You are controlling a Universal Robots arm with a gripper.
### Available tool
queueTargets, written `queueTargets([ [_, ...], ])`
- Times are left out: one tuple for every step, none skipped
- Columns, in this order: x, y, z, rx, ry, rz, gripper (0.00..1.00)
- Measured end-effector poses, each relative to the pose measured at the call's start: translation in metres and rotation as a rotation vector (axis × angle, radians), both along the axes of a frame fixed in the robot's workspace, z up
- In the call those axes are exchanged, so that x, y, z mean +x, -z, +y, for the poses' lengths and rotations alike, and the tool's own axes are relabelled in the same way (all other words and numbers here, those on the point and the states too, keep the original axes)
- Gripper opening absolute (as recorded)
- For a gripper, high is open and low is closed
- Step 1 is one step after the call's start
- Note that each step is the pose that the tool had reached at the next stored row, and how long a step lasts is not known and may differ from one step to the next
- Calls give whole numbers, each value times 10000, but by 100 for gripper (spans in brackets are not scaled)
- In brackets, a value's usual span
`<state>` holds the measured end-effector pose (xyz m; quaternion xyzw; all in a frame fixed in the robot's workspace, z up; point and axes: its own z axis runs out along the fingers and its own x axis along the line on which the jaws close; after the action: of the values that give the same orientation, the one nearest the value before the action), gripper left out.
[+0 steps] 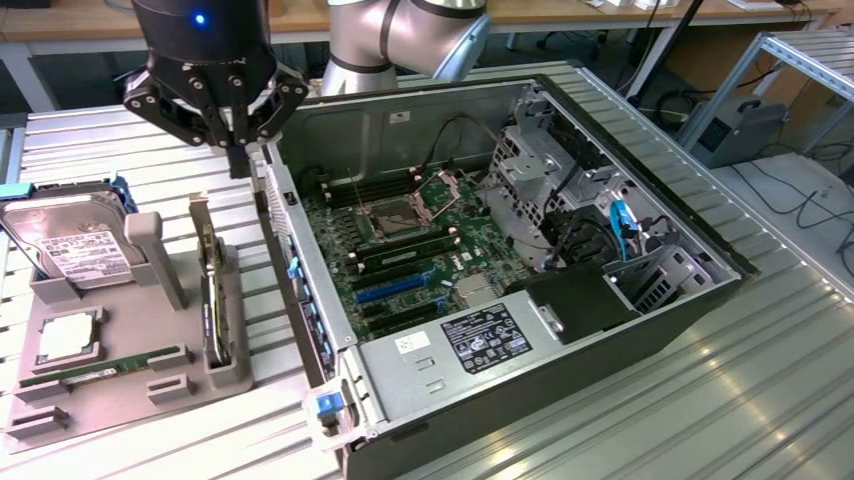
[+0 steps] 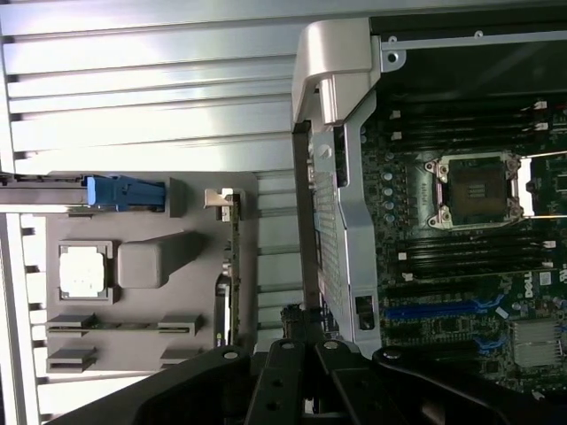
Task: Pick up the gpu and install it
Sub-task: 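Reach for the gpu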
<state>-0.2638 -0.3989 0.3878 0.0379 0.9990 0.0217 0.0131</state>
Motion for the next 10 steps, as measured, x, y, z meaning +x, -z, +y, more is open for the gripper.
queueTargets([
  [-4,0,0,-1,0,1,11],
  [-9,0,0,-1,1,1,11],
  [-16,1,0,-1,0,1,11],
  [-20,2,0,0,1,0,11],
  [-24,2,0,-1,0,1,11],
  [-28,2,0,-1,0,0,11],
  [-31,2,0,-1,0,1,11],
  [-35,3,0,-1,0,1,11],
  [-38,3,0,-1,0,0,11],
  [-41,3,0,-1,0,1,11],
])
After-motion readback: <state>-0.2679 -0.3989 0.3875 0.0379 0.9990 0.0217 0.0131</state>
